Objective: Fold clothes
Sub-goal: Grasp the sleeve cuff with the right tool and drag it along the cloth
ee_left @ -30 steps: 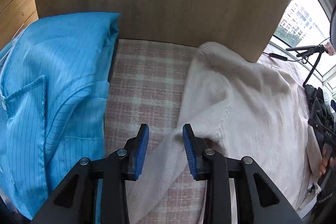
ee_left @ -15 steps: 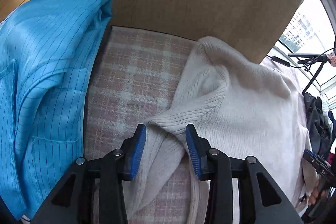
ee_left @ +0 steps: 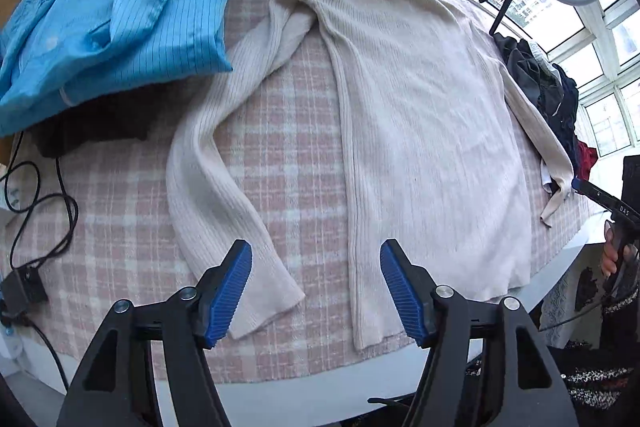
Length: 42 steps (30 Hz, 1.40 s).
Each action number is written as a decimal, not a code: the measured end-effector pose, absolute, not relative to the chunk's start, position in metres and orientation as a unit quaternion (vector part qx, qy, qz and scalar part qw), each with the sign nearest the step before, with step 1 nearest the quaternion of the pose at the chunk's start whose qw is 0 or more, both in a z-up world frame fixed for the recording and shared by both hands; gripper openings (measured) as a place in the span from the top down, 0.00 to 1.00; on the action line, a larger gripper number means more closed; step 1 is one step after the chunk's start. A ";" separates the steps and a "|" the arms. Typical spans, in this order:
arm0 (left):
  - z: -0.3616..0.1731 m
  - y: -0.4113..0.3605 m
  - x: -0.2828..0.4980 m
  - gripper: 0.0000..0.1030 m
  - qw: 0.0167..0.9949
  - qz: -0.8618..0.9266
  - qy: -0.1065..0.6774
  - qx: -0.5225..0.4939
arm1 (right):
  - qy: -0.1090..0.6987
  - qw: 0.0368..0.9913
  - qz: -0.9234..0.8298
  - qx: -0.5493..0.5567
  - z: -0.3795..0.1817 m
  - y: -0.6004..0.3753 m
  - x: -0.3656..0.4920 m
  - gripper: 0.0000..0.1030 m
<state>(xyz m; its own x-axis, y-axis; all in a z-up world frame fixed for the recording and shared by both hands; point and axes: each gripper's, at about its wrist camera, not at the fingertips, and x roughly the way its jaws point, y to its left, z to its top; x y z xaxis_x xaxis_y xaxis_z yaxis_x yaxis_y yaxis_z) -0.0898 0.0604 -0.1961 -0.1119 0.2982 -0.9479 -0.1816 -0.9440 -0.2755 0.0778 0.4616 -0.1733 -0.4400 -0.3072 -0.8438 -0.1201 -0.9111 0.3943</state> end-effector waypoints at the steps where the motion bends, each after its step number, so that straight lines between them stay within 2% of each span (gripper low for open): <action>1: -0.205 0.068 -0.083 0.36 0.163 0.739 -0.038 -0.653 | -0.198 0.053 -0.817 0.539 -0.187 0.453 0.082 0.56; 7: -0.244 0.108 -0.053 0.36 0.171 0.725 0.008 -0.667 | -0.155 0.051 -0.795 0.585 -0.247 0.404 0.105 0.56; 12: -0.247 0.126 -0.043 0.39 0.169 0.744 0.050 -0.645 | -0.129 0.045 -0.813 0.565 -0.254 0.383 0.117 0.56; 13: -0.246 0.129 -0.042 0.46 0.169 0.751 0.059 -0.636 | -0.124 0.048 -0.817 0.561 -0.255 0.379 0.119 0.56; 14: -0.245 0.133 -0.040 0.61 0.168 0.758 0.068 -0.627 | -0.118 0.052 -0.821 0.557 -0.255 0.375 0.121 0.58; 15: -0.244 0.135 -0.040 0.71 0.175 0.760 0.066 -0.622 | -0.114 0.063 -0.822 0.554 -0.256 0.371 0.122 0.70; 16: -0.244 0.133 -0.043 0.92 0.183 0.758 0.051 -0.624 | -0.108 0.070 -0.824 0.551 -0.256 0.367 0.122 0.77; 17: -0.244 0.132 -0.046 0.94 0.190 0.755 0.034 -0.627 | -0.105 0.075 -0.826 0.549 -0.257 0.365 0.121 0.88; 22: -0.222 0.109 -0.053 0.95 0.212 0.754 -0.031 -0.621 | -0.119 0.085 -0.830 0.539 -0.234 0.379 0.119 0.92; 27: -0.179 0.091 -0.034 0.95 0.223 0.772 -0.046 -0.593 | -0.074 0.091 -0.846 0.519 -0.174 0.382 0.130 0.93; 29: -0.187 0.088 -0.031 0.95 0.225 0.766 -0.048 -0.600 | -0.061 0.093 -0.846 0.522 -0.166 0.381 0.136 0.93; 34: -0.240 0.080 -0.036 0.94 0.207 0.732 -0.052 -0.647 | -0.062 0.095 -0.813 0.571 -0.218 0.367 0.124 0.93; 36: -0.250 0.077 -0.042 0.90 0.200 0.723 -0.057 -0.659 | -0.069 0.097 -0.793 0.597 -0.235 0.365 0.117 0.91; 38: -0.236 0.071 -0.046 0.83 0.190 0.731 -0.040 -0.654 | -0.073 0.081 -0.795 0.597 -0.228 0.373 0.118 0.91; 40: -0.217 0.065 -0.047 0.80 0.184 0.748 -0.020 -0.637 | -0.086 0.074 -0.810 0.575 -0.207 0.389 0.123 0.87; 42: -0.199 0.062 -0.050 0.76 0.178 0.762 -0.012 -0.622 | -0.096 0.039 -0.834 0.541 -0.181 0.418 0.133 0.64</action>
